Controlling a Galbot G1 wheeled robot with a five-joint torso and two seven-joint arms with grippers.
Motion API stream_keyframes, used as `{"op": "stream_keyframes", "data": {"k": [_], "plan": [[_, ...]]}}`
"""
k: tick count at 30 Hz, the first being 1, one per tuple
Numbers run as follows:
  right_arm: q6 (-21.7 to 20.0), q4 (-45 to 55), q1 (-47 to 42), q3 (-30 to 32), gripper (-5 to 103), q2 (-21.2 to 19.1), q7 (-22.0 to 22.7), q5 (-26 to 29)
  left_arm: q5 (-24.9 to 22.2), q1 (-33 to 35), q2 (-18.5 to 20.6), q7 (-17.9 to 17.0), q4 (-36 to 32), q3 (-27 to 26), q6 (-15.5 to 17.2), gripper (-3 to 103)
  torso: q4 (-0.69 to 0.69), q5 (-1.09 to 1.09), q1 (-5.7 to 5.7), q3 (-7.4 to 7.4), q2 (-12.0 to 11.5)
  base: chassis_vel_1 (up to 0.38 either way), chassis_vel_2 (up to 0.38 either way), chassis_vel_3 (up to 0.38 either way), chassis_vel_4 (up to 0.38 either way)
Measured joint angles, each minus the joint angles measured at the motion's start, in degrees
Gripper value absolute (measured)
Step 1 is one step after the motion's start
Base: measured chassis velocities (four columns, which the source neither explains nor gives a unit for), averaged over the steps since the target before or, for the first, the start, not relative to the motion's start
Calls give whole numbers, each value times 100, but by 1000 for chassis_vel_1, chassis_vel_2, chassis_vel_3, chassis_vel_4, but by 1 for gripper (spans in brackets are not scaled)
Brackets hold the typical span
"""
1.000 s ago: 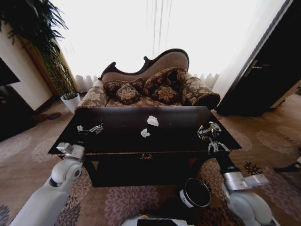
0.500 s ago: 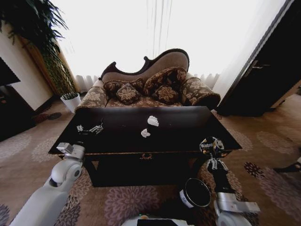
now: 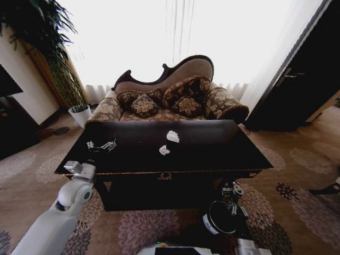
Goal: Move to the front of the table and place the trash on the table into the trash bin.
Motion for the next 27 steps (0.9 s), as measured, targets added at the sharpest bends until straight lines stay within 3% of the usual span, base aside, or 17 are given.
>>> {"op": "stream_keyframes", "data": {"k": [14, 27], "plan": [[323, -3203, 1489, -843, 0, -135, 348, -877, 0, 0, 0, 0, 0, 0, 0, 100, 0, 2, 1, 0, 0, 0, 0, 0, 0], [326, -4978, 2397, -1075, 0, -468, 860, -902, 0, 0, 0, 0, 0, 0, 0, 100, -1, 1, 0, 0, 0, 0, 0, 0, 0]]}}
